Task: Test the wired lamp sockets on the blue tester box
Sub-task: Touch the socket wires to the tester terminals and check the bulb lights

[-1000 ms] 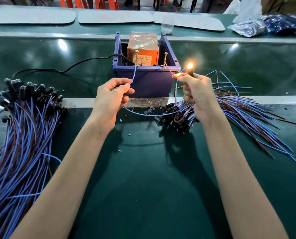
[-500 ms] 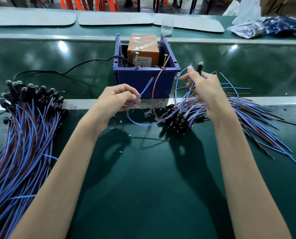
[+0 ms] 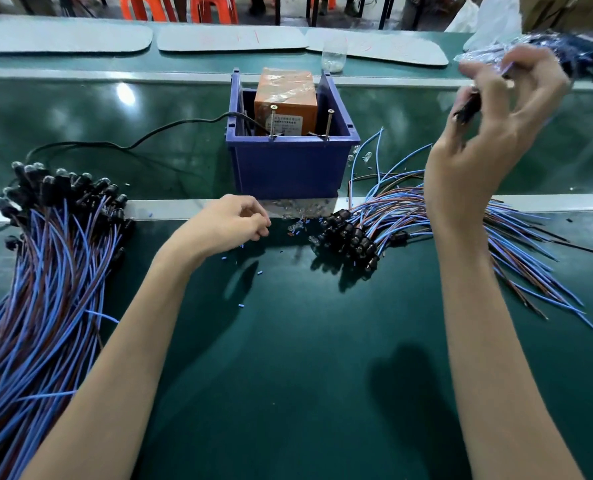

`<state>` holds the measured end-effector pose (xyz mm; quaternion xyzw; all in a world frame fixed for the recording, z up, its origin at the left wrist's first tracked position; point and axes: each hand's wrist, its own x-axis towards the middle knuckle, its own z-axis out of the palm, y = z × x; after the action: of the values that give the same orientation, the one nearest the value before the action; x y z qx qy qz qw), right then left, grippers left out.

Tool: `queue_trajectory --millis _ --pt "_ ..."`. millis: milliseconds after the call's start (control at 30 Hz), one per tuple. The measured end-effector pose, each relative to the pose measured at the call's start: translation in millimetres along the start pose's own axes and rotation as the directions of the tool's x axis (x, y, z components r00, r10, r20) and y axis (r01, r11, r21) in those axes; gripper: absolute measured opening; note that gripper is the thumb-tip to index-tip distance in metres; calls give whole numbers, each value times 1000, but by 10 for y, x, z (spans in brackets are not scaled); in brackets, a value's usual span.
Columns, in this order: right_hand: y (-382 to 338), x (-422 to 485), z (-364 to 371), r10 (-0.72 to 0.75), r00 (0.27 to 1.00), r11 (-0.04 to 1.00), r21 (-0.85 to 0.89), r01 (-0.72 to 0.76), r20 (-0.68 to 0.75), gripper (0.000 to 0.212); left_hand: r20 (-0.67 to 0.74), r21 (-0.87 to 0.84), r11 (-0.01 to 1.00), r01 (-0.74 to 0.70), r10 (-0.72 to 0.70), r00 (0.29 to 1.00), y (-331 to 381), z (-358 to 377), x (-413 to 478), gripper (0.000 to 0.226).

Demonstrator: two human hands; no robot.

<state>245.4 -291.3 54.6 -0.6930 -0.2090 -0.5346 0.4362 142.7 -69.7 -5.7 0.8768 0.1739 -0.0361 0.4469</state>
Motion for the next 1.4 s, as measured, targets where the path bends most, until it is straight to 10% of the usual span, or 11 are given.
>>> queue_trajectory --millis 233,400,467,700,1400 --pt "31 -75 39 23 900 995 -97 22 436 30 2 67 998 14 -14 1000 -67 10 38 17" --pt "113 -251 79 288 117 956 -292 14 950 42 -134 256 957 139 -107 985 -155 -98 57 11" --pt "87 -298 80 325 3 946 -325 4 946 53 -256 350 908 231 -144 956 -167 -142 34 7" --pt "114 -242 69 326 55 944 -322 -68 944 46 -533 450 794 410 -130 836 -283 -304 -37 35" --pt "87 -204 36 292 29 949 -286 -136 956 28 -536 469 712 523 -241 809 -517 -368 29 40"
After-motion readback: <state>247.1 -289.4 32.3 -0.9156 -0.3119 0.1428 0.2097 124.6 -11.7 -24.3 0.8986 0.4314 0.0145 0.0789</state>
